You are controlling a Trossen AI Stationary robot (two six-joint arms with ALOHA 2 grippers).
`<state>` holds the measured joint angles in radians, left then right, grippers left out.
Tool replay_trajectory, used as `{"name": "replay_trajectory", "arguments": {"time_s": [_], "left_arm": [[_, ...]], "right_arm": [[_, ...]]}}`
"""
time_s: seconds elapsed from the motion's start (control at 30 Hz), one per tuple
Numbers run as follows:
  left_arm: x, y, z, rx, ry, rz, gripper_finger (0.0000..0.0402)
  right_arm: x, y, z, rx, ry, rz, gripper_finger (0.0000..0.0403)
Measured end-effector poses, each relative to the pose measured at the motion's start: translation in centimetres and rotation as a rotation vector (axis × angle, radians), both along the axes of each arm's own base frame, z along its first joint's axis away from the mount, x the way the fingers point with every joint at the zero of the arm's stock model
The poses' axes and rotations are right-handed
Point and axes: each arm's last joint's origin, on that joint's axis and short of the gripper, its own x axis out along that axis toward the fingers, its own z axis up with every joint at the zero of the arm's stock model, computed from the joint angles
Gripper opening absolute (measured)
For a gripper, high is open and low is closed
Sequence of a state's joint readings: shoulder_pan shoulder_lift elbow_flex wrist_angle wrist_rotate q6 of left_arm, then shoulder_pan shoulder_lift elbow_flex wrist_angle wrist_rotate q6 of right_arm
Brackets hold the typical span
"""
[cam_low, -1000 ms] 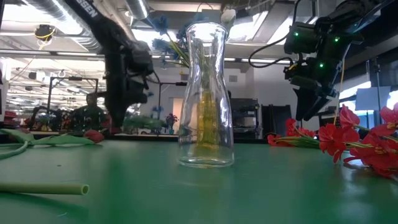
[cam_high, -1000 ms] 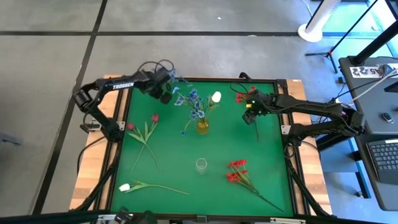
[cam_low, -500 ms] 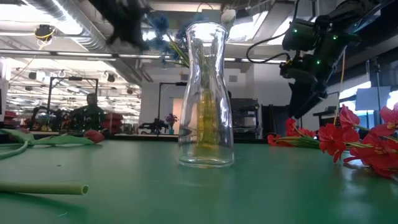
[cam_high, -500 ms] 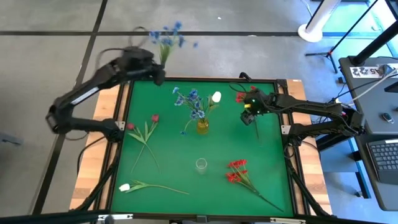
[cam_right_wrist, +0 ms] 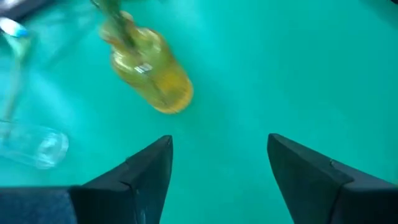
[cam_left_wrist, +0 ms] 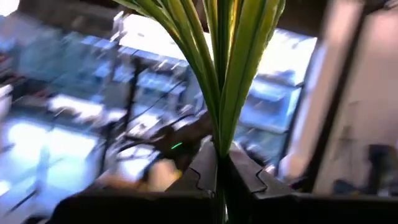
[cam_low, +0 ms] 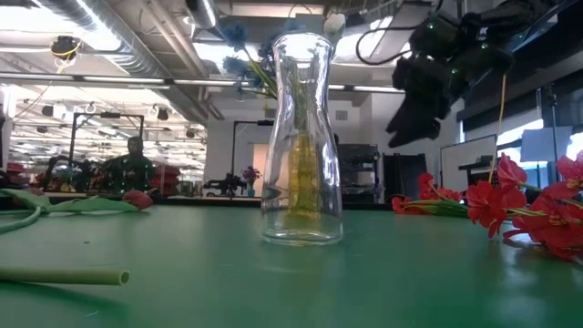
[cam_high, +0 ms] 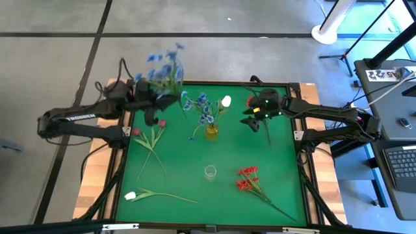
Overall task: Sort flowers into vase by color
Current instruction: Put the blue flowers into the yellow flower vase
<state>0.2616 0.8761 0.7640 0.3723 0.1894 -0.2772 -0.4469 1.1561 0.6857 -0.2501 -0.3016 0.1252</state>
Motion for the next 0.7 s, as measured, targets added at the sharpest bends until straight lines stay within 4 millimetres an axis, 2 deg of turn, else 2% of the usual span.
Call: {"name": "replay_trajectory", "arguments": {"time_s": [0.23,0.33,0.47,0.6,0.7], "left_arm": [[0.9,-3.8,-0.1,0.117,-0.120,-0.107,0.0002],[1.1,-4.9,-0.5,0.167,-0.076,-0.048,0.0002],[1.2,-5.4,-1.4,0.161,0.024,0.066,0.0002],[1.3,-5.6,-4.1,0.139,0.086,0.165,0.0002],[0.8,-5.6,-6.2,0.117,0.067,0.209,0.0002]], "right_arm": [[1.2,1.8,0.6,-0.061,-0.071,0.116,0.0261],[1.8,3.1,0.9,-0.099,-0.106,0.177,0.0261],[2.6,4.6,1.2,-0.172,-0.148,0.192,0.0261],[3.3,5.5,0.8,-0.221,-0.132,0.190,0.0261],[3.9,5.6,-0.2,-0.226,-0.080,0.180,0.0261]]}}
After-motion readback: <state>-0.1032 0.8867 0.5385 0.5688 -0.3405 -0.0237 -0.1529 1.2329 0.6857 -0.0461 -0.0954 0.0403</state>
